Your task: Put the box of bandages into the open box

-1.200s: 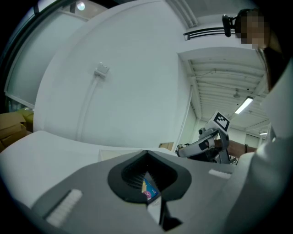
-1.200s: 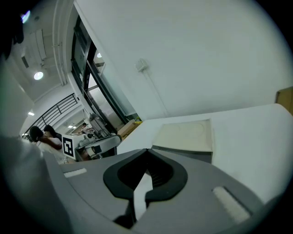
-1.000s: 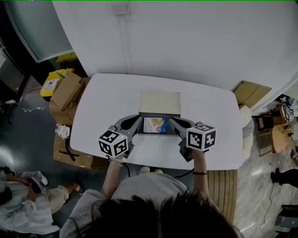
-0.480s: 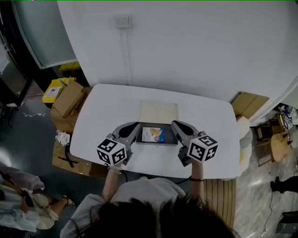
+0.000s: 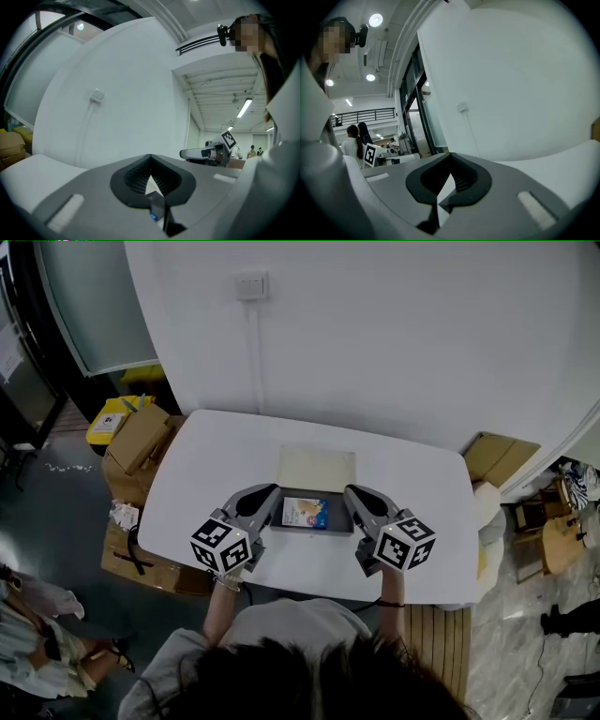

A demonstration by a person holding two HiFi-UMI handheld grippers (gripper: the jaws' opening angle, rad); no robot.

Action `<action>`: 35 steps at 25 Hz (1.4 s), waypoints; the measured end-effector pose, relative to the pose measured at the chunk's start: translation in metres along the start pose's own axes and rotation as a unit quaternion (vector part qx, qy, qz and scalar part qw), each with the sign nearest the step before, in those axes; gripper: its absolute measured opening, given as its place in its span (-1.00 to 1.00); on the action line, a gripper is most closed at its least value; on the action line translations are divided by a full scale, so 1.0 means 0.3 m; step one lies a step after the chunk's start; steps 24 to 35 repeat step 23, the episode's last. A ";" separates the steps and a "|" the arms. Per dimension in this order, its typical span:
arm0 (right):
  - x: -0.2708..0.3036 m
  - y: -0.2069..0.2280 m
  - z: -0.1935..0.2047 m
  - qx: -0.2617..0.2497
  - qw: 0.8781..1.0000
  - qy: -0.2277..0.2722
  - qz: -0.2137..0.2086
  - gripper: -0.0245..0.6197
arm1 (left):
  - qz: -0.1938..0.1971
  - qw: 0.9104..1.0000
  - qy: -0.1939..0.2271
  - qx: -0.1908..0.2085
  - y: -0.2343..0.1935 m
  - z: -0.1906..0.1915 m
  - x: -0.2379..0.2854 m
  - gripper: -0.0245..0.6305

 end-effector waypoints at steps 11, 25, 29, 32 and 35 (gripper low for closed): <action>-0.043 0.022 -0.014 -0.005 1.000 0.011 0.008 -0.88 | -0.010 1.000 0.008 -0.001 0.008 -0.009 -0.017 -0.94; -0.057 0.035 -0.023 -0.009 1.000 0.018 0.014 -0.88 | -0.016 1.000 0.013 0.002 0.008 -0.029 -0.015 -0.94; -0.057 0.035 -0.023 -0.009 1.000 0.018 0.014 -0.88 | -0.016 1.000 0.013 0.002 0.008 -0.029 -0.015 -0.94; -0.057 0.035 -0.023 -0.009 1.000 0.018 0.014 -0.88 | -0.016 1.000 0.013 0.002 0.008 -0.029 -0.015 -0.94; -0.057 0.035 -0.023 -0.009 1.000 0.018 0.014 -0.88 | -0.016 1.000 0.013 0.002 0.008 -0.029 -0.015 -0.94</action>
Point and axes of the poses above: the fingertips, and each gripper's own axes: x forward along the fingers, y to its right, z out of its underside, the point moved 1 cm from there along -x, backward along the fingers, and after that the axes turned 5 degrees about x, right-handed, at the moved point
